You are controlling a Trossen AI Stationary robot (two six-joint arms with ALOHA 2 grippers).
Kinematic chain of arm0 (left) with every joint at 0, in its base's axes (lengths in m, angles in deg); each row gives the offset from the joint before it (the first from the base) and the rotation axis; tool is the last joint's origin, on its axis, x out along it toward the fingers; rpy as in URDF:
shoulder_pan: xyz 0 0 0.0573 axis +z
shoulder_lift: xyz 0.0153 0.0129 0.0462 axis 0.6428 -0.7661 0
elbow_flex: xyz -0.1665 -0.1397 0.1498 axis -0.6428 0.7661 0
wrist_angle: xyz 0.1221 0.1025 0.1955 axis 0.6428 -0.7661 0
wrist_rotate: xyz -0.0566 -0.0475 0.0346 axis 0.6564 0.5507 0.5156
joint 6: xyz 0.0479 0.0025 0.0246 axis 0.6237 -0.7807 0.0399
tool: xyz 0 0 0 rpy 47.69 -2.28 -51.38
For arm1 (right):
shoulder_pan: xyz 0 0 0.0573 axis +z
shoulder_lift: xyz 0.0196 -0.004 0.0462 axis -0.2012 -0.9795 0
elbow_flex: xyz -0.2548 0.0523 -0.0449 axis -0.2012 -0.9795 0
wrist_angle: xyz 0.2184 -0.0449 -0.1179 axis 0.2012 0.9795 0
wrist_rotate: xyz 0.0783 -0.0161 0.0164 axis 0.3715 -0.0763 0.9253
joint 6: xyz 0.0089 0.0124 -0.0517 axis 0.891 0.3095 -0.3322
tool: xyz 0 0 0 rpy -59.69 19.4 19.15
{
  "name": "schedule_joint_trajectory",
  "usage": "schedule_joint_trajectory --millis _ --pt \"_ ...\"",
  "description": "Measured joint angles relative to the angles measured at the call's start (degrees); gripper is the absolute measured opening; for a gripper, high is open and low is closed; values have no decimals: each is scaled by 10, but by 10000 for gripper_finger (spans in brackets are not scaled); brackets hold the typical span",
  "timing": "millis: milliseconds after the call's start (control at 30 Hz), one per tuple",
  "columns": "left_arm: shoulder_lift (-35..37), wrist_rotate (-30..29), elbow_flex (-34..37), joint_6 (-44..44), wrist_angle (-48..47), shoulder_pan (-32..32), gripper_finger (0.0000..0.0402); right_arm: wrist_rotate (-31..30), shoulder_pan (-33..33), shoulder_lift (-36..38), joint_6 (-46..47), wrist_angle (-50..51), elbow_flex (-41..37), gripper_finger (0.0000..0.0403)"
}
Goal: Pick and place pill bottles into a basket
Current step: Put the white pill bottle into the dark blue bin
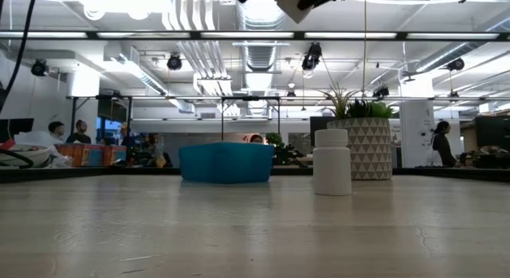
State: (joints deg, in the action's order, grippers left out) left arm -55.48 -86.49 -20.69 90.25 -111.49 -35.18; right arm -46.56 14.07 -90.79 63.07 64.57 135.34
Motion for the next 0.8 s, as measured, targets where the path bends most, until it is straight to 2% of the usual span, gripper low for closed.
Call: schedule_joint_trajectory --millis 200,333,633,800 --pt "0 -2 0 0 0 0 145 0 0 0 1 0 0 147" --pt "0 0 0 0 0 0 145 0 0 0 1 0 0 164" --pt "0 5 0 -2 -6 0 145 11 0 3 0 -3 0 257" --pt "0 -16 0 -2 -31 0 145 12 -1 15 16 -2 0 307"
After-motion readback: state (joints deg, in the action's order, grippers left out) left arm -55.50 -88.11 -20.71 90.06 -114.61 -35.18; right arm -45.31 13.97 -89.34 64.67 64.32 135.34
